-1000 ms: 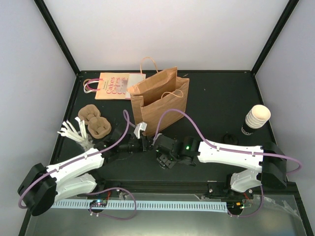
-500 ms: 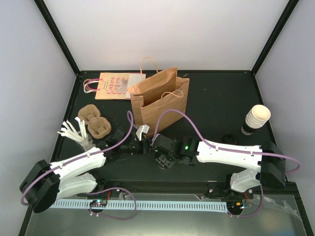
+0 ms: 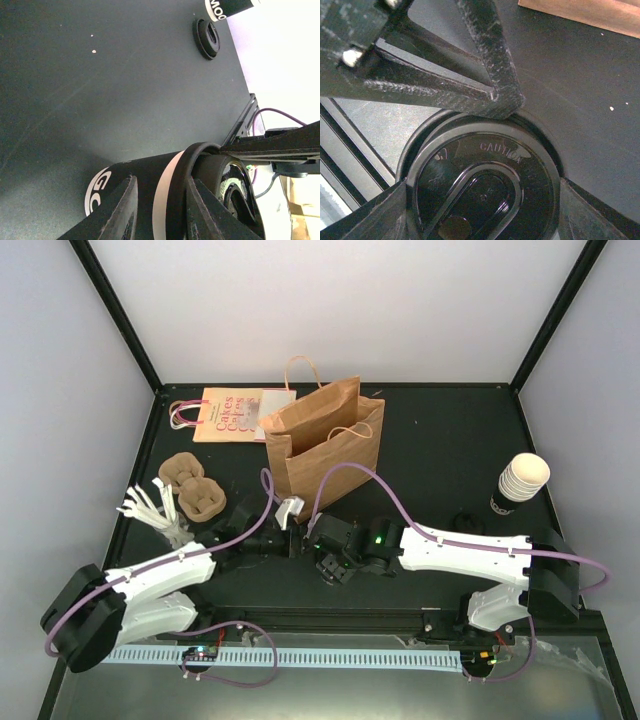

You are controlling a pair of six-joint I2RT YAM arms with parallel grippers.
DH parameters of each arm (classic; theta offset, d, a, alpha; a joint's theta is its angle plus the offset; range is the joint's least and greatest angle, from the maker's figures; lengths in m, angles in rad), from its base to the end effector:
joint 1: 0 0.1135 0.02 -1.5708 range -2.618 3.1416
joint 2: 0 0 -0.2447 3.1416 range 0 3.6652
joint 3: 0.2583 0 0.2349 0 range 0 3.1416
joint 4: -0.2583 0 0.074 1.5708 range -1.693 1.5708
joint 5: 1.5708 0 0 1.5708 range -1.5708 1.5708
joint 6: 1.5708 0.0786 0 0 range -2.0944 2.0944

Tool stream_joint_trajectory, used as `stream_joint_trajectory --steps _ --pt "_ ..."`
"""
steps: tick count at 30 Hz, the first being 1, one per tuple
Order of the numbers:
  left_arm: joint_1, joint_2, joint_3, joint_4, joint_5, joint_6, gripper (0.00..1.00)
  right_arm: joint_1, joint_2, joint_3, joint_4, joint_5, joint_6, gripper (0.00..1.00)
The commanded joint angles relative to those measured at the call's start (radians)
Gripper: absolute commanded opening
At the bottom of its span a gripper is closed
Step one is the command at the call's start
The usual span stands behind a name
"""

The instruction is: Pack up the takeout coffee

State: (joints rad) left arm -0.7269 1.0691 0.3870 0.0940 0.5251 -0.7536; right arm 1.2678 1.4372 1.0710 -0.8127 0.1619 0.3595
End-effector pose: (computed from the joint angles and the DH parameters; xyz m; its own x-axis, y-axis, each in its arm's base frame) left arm 0.1491 -0.1853 0.1527 -0.9090 0.0161 -0.4164 0.3629 0.5216 -0.7721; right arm 0.0953 0.2623 0.1906 -0.5831 -0.7014 -0.4099 -0.7675 0.6410 -0.0051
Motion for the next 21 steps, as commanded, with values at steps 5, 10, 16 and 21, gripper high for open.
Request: stream_joint_trajectory --steps 5,10,16,21 --pt "-0.002 0.104 -0.04 -0.031 0.035 0.083 0.29 0.023 0.085 -0.097 -0.107 -0.263 0.034 0.69" --pt "-0.002 0.126 -0.075 0.01 0.053 0.044 0.29 0.023 0.092 -0.099 -0.115 -0.266 0.041 0.69" --pt "-0.004 0.125 -0.17 0.148 0.056 -0.029 0.28 0.022 0.103 -0.097 -0.137 -0.257 0.053 0.69" --pt "-0.019 0.156 -0.228 0.228 0.042 -0.066 0.28 0.022 0.115 -0.103 -0.134 -0.263 0.057 0.69"
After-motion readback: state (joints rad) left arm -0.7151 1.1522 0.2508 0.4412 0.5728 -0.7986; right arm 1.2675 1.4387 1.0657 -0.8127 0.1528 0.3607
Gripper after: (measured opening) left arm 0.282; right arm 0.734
